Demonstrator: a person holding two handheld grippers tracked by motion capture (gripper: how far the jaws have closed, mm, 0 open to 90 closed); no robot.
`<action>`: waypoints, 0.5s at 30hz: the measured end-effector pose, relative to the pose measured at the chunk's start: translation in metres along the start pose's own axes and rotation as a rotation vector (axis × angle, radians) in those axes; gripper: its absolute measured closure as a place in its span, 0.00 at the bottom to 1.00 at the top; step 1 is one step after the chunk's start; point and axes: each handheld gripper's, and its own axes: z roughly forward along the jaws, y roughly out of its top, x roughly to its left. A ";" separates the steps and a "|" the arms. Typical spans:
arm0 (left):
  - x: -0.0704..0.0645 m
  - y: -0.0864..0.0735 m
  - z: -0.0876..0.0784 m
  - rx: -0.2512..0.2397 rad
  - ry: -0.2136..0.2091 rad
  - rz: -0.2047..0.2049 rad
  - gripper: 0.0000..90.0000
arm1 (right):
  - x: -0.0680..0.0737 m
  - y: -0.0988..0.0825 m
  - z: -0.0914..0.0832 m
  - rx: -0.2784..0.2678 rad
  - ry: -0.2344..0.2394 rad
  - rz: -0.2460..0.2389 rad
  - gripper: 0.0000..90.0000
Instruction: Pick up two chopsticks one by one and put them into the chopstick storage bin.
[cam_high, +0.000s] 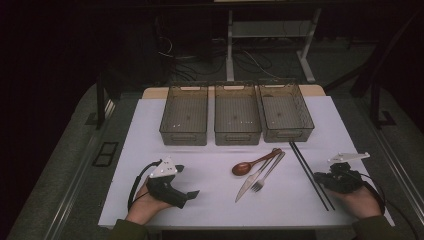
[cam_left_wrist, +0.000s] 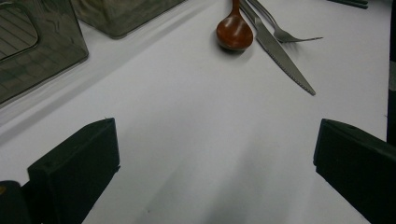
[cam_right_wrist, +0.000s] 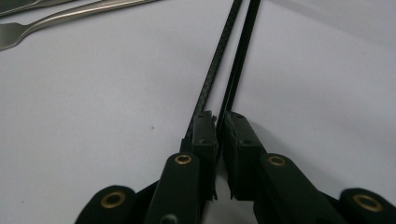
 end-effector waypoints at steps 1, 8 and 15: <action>0.000 0.000 0.000 0.001 -0.001 0.001 0.00 | 0.001 0.000 0.000 0.001 -0.004 0.002 0.91; 0.000 0.000 0.000 0.004 -0.003 0.008 0.00 | 0.000 0.001 0.000 0.006 -0.010 0.026 0.92; 0.000 0.000 0.000 0.004 -0.005 0.008 0.00 | -0.003 0.001 -0.002 0.011 -0.026 0.036 0.94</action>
